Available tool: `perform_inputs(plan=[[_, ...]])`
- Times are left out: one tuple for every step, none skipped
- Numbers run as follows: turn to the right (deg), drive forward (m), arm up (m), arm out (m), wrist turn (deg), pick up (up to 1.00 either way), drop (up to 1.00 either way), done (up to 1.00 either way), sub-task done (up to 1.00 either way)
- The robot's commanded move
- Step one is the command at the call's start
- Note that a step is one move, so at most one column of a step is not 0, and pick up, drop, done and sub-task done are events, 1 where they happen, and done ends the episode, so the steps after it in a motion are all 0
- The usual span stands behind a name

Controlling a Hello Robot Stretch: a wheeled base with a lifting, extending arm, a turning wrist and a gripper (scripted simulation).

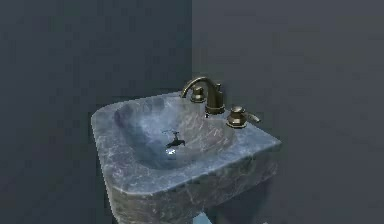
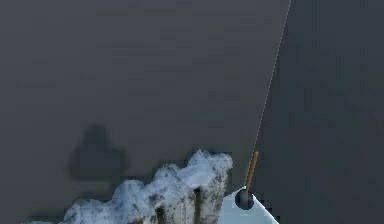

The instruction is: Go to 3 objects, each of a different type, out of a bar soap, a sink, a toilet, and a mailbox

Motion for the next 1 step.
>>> perform_inputs(plan=[[-45.0, 0.0, 0.0, 0.0, 0.0, 0.0, 0.0, 0.0, 0.0]])
